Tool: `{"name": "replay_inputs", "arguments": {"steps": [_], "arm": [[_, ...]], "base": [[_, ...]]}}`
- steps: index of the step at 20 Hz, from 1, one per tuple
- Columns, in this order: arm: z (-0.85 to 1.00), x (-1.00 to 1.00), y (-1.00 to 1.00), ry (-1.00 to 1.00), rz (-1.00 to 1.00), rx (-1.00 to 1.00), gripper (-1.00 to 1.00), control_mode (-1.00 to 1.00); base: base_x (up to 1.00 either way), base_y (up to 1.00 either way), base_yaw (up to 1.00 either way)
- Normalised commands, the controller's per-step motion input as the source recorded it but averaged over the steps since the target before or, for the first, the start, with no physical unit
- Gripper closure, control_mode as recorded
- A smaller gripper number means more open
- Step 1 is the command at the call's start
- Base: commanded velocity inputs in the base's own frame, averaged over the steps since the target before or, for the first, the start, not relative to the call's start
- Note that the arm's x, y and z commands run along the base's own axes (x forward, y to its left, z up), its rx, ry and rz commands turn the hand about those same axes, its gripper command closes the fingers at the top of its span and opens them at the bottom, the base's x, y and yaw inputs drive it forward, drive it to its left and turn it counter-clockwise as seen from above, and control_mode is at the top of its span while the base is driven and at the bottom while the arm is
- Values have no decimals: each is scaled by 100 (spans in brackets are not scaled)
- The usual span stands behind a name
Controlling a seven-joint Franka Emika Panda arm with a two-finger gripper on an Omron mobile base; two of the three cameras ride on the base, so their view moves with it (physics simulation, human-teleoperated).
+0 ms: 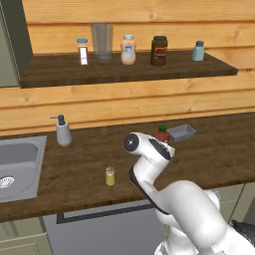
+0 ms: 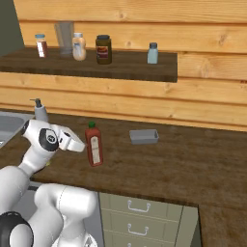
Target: Put the shaker and condiment bottle from the counter next to their counterparts in the cabinet.
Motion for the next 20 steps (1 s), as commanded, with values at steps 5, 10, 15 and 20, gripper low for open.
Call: {"name": "replay_inputs", "arguments": {"steps": [5, 10, 15, 20], "arm": [[0, 27, 0, 0, -4, 0, -100, -100], [0, 22, -4, 0, -2, 1, -100, -100], [-1, 27, -25, -2, 0, 7, -100, -100], [-11, 26, -47, -3, 0, 13, 100, -100]], "base": [[0, 0, 0], [0, 0, 0], [0, 0, 0], [0, 0, 0]]}}
